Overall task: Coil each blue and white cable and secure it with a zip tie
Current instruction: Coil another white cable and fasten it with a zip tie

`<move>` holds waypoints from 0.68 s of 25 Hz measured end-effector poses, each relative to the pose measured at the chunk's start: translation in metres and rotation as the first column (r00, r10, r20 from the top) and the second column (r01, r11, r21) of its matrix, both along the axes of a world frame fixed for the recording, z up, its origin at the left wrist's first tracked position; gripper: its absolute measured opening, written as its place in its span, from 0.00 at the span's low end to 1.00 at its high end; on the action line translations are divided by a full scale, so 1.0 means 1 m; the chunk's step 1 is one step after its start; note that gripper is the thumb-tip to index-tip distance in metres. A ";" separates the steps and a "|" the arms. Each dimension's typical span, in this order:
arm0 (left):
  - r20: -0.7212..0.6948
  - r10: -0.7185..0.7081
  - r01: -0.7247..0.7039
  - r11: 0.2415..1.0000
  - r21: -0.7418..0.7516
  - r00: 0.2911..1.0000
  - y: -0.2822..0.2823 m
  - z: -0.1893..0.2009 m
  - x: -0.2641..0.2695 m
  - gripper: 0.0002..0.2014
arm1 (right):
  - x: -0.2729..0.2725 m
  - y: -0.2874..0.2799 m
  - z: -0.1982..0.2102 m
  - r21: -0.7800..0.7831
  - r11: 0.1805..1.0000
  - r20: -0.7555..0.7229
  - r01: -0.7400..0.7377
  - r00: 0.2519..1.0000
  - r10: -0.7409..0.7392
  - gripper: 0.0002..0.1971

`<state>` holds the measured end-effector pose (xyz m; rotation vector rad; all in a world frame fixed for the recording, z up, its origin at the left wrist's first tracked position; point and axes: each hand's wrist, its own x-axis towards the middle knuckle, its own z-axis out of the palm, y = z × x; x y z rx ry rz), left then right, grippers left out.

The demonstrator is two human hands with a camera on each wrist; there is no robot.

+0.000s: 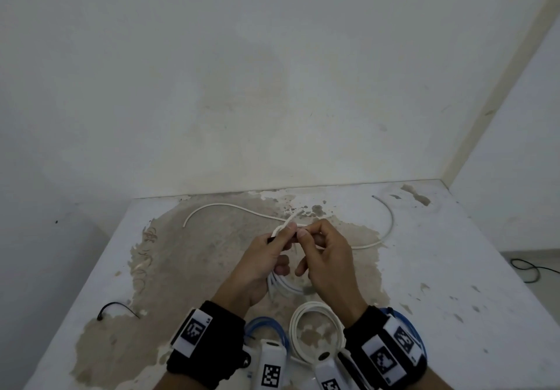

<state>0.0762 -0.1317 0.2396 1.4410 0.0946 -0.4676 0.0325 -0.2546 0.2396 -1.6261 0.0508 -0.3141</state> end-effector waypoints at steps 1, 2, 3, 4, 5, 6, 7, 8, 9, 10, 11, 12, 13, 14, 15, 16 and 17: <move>0.005 0.017 -0.016 1.000 -0.013 1.000 0.001 0.000 0.000 0.17 | 0.000 0.001 0.000 0.004 1.000 -0.015 -0.006 1.000 0.006 0.08; 0.011 0.028 -0.028 0.999 -0.016 1.000 0.003 0.001 0.000 0.15 | 0.000 0.001 0.000 0.008 1.000 -0.028 -0.015 0.999 0.016 0.08; 0.019 0.039 -0.038 0.999 -0.014 0.999 0.005 0.003 0.001 0.13 | -0.001 0.000 0.000 0.010 1.000 -0.034 -0.021 0.999 0.021 0.08; 0.027 0.050 -0.049 0.999 -0.008 0.998 0.008 0.004 0.003 0.12 | -0.002 -0.003 0.002 0.010 1.000 -0.035 -0.020 0.999 0.020 0.08; 0.036 0.054 -0.054 0.999 0.000 0.998 0.010 0.005 0.005 0.11 | -0.003 -0.007 0.003 0.013 1.000 -0.036 -0.017 0.999 0.017 0.08; 0.048 0.052 -0.053 0.999 0.014 0.998 0.011 0.007 0.006 0.10 | -0.003 -0.011 0.005 0.029 0.999 -0.046 -0.015 0.999 0.016 0.09; 0.065 0.047 -0.049 0.998 0.031 0.997 0.011 0.009 0.007 0.11 | -0.003 -0.015 0.005 0.062 0.998 -0.075 -0.014 0.997 0.018 0.09; 0.077 0.043 -0.047 0.998 0.039 0.996 0.009 0.010 0.006 0.13 | -0.003 -0.020 0.006 0.113 0.993 -0.118 -0.011 0.993 0.025 0.09; 0.078 0.039 -0.041 0.999 0.027 0.996 0.007 0.013 0.005 0.15 | -0.002 -0.024 0.007 0.162 0.987 -0.162 -0.009 0.986 0.035 0.09; 0.066 0.029 -0.029 1.000 -0.005 0.997 0.005 0.015 0.003 0.16 | -0.002 -0.029 0.006 0.185 0.983 -0.198 -0.007 0.979 0.044 0.09; 0.045 0.015 -0.013 0.998 -0.054 0.999 0.002 0.016 0.002 0.16 | -0.002 -0.035 0.006 0.167 0.986 -0.229 -0.020 0.972 0.058 0.09; 0.026 0.000 0.003 0.995 -0.102 1.000 0.001 0.017 0.001 0.15 | -0.002 -0.042 0.005 0.120 0.991 -0.257 -0.054 0.963 0.084 0.10; 0.019 -0.013 0.015 0.992 -0.125 1.000 0.001 0.018 0.001 0.14 | -0.003 -0.047 0.003 0.054 0.992 -0.284 -0.110 0.951 0.121 0.10; 0.025 -0.021 0.024 0.993 -0.113 0.999 0.001 0.018 0.002 0.13 | -0.004 -0.049 0.002 -0.022 0.985 -0.307 -0.171 0.939 0.157 0.09; 0.044 -0.032 0.035 0.997 -0.071 0.999 0.000 0.018 0.003 0.13 | -0.005 -0.050 -0.001 -0.103 0.970 -0.316 -0.221 0.932 0.178 0.08; 0.067 -0.052 0.053 0.998 -0.018 0.996 -0.001 0.017 0.003 0.13 | -0.005 -0.049 -0.003 -0.185 0.950 -0.308 -0.251 0.933 0.186 0.07; 0.085 -0.082 0.079 0.996 0.029 0.993 -0.002 0.017 0.003 0.12 | -0.004 -0.047 -0.005 -0.261 0.927 -0.288 -0.269 0.938 0.192 0.07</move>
